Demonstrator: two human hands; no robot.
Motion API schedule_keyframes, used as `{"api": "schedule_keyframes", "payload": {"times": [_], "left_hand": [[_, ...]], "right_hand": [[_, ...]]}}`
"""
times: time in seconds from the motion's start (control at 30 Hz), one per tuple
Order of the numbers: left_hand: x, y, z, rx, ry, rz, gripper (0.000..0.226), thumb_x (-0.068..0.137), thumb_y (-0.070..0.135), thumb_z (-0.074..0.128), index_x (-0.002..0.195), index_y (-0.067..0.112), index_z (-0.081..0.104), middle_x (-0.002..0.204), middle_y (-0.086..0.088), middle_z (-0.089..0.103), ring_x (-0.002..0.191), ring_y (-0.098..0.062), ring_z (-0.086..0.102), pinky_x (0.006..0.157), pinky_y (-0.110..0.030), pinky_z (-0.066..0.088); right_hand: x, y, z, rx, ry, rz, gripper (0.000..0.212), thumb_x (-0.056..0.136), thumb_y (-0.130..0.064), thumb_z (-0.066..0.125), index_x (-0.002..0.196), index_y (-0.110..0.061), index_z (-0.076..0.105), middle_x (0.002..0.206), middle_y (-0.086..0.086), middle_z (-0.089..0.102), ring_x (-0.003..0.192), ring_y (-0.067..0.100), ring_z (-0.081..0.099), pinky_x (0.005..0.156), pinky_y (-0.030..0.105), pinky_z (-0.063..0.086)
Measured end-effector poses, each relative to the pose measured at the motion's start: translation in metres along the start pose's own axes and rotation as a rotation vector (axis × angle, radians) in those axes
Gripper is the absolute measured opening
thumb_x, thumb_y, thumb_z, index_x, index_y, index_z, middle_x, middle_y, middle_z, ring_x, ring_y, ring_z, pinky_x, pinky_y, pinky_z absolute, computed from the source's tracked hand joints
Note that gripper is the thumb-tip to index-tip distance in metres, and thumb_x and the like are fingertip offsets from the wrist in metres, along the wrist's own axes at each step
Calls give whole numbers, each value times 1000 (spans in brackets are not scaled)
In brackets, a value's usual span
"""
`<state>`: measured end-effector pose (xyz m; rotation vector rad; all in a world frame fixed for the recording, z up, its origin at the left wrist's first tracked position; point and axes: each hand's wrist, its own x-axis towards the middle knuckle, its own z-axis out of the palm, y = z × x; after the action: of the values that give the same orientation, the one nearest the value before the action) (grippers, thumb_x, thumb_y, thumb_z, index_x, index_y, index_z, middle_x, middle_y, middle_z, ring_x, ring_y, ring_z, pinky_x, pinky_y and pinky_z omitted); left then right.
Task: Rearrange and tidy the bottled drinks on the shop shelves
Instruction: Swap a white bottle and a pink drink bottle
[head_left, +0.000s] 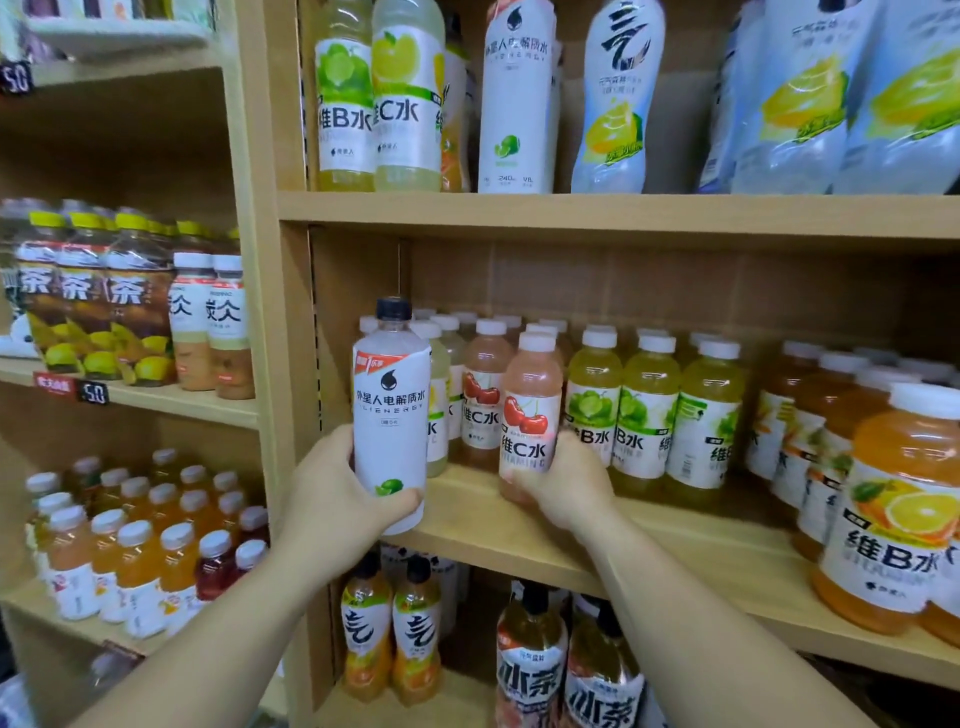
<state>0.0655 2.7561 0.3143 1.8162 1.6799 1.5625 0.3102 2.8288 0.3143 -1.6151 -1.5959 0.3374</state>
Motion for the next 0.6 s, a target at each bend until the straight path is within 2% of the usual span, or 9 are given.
{"api": "schedule_keyframes", "payload": {"times": [0.13,0.3,0.4,0.47,0.53,0.6], "left_hand": [[16,-22,2,3,-64,-21,59,61,31,92,108,31,58,104,7,64,95,-14,61,66,-29,49],[37,-41,4,7,-100,-38,59,62,33,92,109,27,56,107,5,63,93,-15,59,64,-29,45],[48,-47,3,26,-134,-31,56,64,35,90,107,26,55,107,3,63,92,-17,58,65,-31,44],[52,-53,3,17,-139,-13,54,65,38,90,108,25,58,106,3,65,93,-18,60,70,-34,48],[47,-59,3,3,-131,22,53,67,38,89,110,25,61,105,4,66,95,-18,61,72,-35,49],[33,-65,3,-17,-120,62,56,72,38,87,120,25,61,111,7,64,103,-17,61,78,-33,48]], "right_hand": [[-8,-5,10,-45,98,69,52,74,-46,85,113,-18,63,108,0,73,100,24,68,84,37,56],[-25,-7,17,-120,176,101,54,82,-49,78,120,-15,59,118,3,70,108,25,64,84,33,51],[-44,-11,13,-101,269,70,64,83,-48,77,135,-17,56,129,-1,65,120,22,58,97,36,49],[-66,-15,15,-94,365,-17,54,86,-43,75,132,-21,58,124,-5,62,117,18,57,97,37,50],[-95,-19,25,-86,422,-150,35,89,-37,71,120,-22,64,109,-8,59,103,13,56,87,32,50],[-125,-20,44,-70,412,-267,21,90,-37,66,105,-21,67,96,-10,58,92,10,56,79,26,44]]}}
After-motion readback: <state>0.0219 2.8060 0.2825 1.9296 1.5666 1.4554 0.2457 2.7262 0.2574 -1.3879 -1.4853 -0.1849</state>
